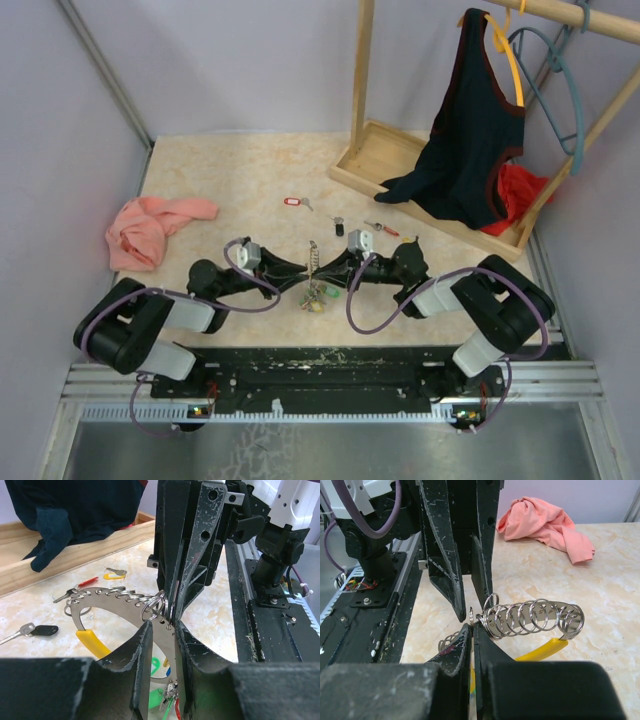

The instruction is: Put the keys on the keyring

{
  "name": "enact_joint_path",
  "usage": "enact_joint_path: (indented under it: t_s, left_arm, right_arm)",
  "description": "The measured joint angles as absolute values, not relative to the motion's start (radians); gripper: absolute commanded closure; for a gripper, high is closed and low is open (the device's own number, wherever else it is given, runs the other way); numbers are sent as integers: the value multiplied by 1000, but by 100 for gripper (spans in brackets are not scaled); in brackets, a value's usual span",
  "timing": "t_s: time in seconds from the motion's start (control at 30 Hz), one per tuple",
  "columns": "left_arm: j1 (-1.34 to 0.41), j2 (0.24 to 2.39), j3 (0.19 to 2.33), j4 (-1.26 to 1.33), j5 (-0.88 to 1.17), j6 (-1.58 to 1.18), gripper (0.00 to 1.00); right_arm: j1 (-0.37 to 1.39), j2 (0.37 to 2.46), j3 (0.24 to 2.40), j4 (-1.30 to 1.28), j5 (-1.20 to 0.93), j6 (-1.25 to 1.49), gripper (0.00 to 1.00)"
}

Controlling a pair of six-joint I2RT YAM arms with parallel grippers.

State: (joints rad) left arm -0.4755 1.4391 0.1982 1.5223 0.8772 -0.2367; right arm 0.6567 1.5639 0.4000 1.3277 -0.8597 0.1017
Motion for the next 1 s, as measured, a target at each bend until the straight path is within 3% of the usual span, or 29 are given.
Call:
enact_joint_path:
  t_s: [0.23,0.6,0.8,1.0]
  left_arm:
    - [-476,1473,205,1523,901,-252,79]
    - [-482,1481,215,1523,910,-270,80]
    - [-483,1481,215,1523,914,-274,100]
    - [-483,1478,215,1521,918,-272,100]
  right_arm:
    - [657,1564,400,1343,-862,109,100]
    - [656,1564,400,1343,-863,110,100]
    - [656,1564,400,1341,-866,110,100]
    - [655,1563,405,1329,-867,105,98]
